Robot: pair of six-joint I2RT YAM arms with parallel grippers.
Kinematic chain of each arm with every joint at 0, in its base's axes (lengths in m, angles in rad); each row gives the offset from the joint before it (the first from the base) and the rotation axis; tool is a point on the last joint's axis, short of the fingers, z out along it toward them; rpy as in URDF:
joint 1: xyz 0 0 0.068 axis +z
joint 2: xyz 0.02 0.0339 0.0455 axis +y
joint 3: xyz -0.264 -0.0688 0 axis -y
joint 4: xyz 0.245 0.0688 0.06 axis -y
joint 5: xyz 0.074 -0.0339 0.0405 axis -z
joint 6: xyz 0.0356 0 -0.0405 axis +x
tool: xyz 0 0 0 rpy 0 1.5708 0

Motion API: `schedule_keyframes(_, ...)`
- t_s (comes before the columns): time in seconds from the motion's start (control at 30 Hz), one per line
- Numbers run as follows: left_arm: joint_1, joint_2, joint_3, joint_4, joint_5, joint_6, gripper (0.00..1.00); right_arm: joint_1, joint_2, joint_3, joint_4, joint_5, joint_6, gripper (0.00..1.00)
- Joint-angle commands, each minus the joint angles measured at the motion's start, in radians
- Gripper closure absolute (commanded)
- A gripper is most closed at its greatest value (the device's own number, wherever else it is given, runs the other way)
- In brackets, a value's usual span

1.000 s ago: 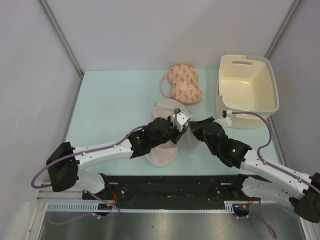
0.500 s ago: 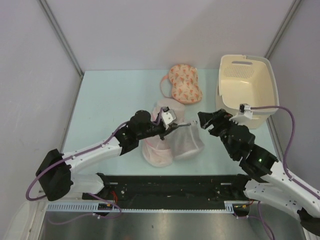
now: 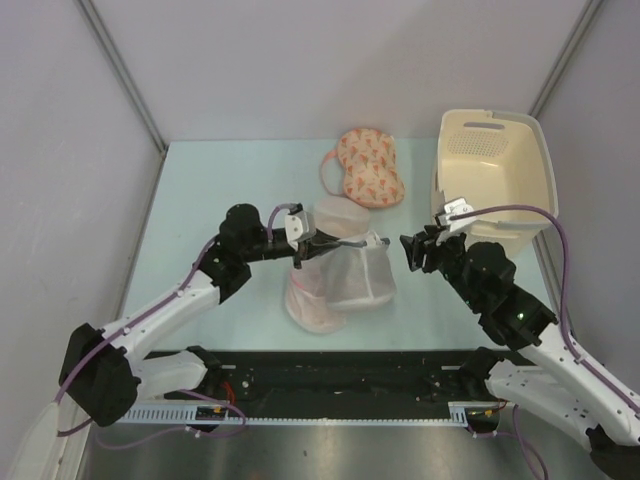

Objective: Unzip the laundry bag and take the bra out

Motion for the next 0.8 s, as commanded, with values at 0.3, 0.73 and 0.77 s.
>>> schedule_keyframes(0.3, 0.128, -0.063, 0.079, 0.047, 0.345, -0.032, 1.00, -0.181, 0.000, -0.007, 0.048, -0.721, -0.220, 0.32)
schedule_keyframes(0.73, 0.130, -0.058, 0.066, 0.100, 0.387, -0.114, 0.99, 0.039, 0.099, -0.111, 0.291, -0.461, -0.467, 0.27)
schedule_keyframes(0.77, 0.131, -0.057, 0.068, 0.098, 0.387, -0.114, 1.00, 0.040, 0.102, -0.116, 0.315, -0.465, -0.470, 0.27)
